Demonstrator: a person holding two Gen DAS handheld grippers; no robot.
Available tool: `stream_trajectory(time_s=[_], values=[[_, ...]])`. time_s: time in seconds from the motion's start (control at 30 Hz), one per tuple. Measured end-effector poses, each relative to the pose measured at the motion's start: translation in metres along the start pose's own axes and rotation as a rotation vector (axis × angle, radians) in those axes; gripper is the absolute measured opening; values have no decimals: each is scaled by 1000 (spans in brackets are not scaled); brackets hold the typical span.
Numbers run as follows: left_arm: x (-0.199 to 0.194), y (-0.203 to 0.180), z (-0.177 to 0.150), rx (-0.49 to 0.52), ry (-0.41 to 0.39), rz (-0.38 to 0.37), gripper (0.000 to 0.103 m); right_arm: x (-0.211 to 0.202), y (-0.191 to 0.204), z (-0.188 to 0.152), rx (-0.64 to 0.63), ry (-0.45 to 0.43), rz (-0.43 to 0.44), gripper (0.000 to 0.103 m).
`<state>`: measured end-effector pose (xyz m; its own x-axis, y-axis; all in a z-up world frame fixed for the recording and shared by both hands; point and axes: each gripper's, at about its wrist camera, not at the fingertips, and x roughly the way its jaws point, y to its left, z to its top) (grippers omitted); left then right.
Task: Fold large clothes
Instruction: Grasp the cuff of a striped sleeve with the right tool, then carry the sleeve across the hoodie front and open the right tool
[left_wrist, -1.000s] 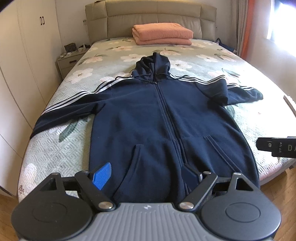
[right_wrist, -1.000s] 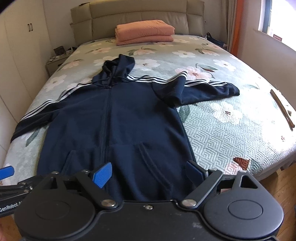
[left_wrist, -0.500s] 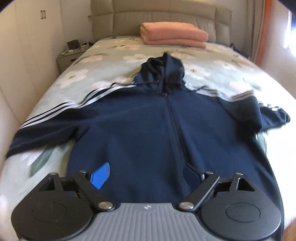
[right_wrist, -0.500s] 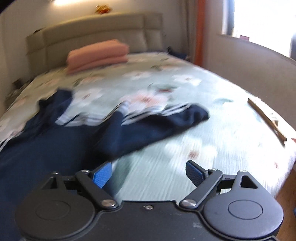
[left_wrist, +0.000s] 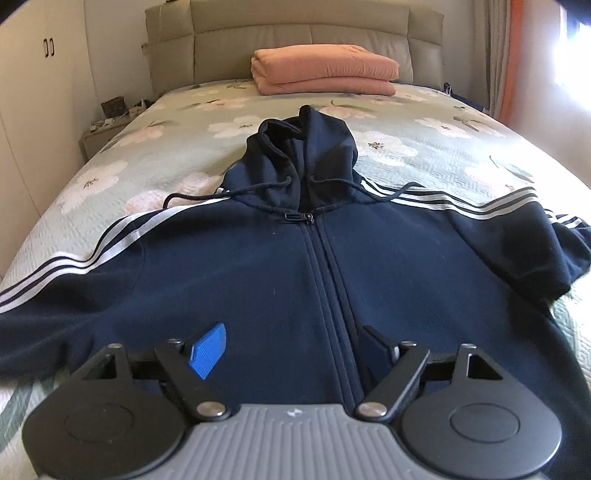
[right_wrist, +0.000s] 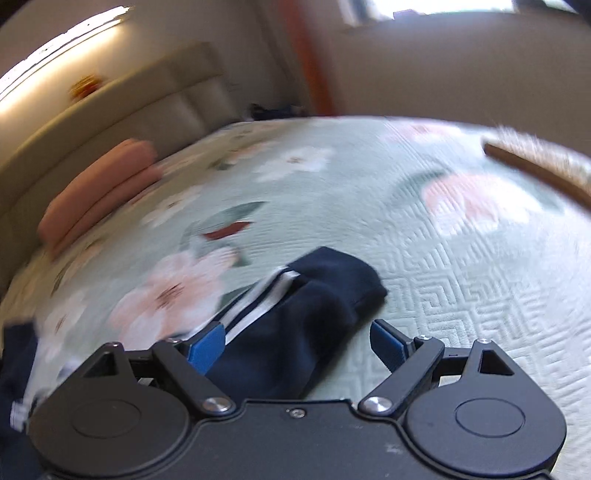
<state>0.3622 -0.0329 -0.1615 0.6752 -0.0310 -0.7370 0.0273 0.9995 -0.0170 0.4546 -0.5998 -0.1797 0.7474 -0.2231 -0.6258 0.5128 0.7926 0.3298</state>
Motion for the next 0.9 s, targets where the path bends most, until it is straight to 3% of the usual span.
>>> stream_trajectory(time_s=[0.13,0.33,0.37,0.43,0.47,0.57,0.7,0.83,0.9], values=[[11,2,-3,-17,12,-8,81,35,-20,4,141,21,56,102],[17,-1,-10,3,23,9,81,63,-25,12,222,0,65,99],[17,-2,-12,4,24,6,81,67,-24,13,227,-1,58,91],[17,-4,-13,1,26,1,81,71,-21,14,201,-13,15,65],[18,-4,-13,-2,28,2,81,72,-18,14,175,-14,-14,44],[19,-5,-14,-10,37,1,81,70,-13,13,94,-11,-4,19],[14,-4,-14,-9,32,14,81,35,-5,25,-16,-118,-41,15],[3,7,-13,-29,12,29,81,-17,-5,55,-116,-331,-227,15],[1,12,-13,-44,11,33,81,-33,-11,67,-113,-342,-234,15]])
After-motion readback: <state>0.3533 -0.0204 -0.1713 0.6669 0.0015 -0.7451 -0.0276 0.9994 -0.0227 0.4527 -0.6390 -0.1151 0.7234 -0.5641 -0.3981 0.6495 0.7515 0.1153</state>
